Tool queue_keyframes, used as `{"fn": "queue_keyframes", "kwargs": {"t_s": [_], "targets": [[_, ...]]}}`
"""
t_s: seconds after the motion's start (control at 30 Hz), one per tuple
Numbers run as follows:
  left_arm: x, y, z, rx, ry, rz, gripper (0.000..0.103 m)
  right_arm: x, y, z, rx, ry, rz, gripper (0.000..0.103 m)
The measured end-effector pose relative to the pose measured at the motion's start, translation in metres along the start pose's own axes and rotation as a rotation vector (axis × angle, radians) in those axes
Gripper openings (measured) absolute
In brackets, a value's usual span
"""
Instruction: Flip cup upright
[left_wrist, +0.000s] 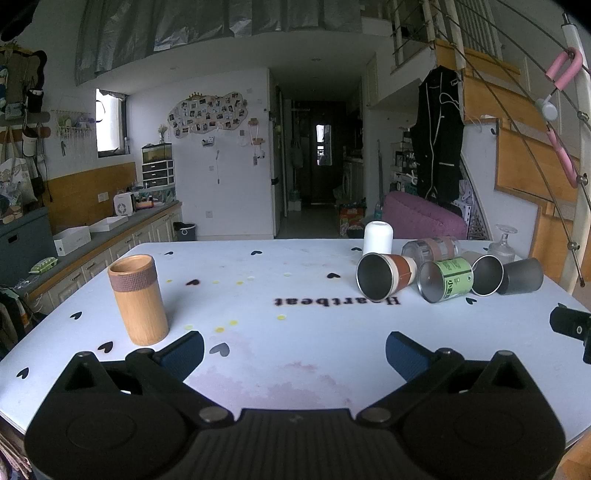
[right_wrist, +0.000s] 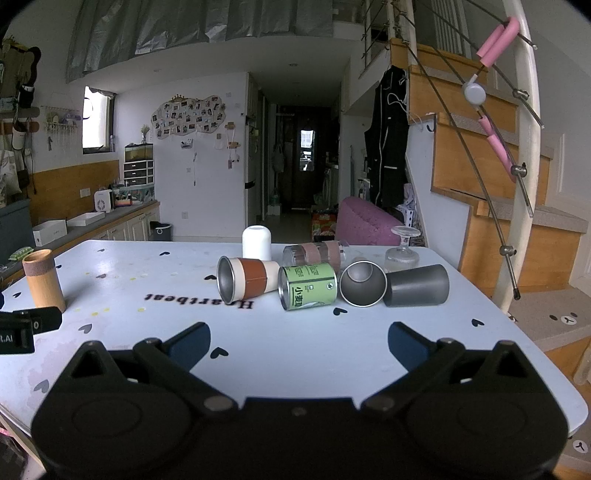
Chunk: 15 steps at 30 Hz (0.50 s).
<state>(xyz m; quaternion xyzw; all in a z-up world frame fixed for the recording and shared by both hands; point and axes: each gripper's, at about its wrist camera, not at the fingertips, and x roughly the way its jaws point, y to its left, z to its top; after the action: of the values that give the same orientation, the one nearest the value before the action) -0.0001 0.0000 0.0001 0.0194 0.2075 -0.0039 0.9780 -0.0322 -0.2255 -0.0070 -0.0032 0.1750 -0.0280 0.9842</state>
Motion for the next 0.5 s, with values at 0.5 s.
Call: {"fn": "queue_keyframes", "kwargs": {"t_s": [0.5], "targets": [[0.0000,-0.0001,0.0001,0.001,0.001,0.001,0.103,0.0032,0.0054,-0.0023,-0.001,0.001,0.002,0.103]]}}
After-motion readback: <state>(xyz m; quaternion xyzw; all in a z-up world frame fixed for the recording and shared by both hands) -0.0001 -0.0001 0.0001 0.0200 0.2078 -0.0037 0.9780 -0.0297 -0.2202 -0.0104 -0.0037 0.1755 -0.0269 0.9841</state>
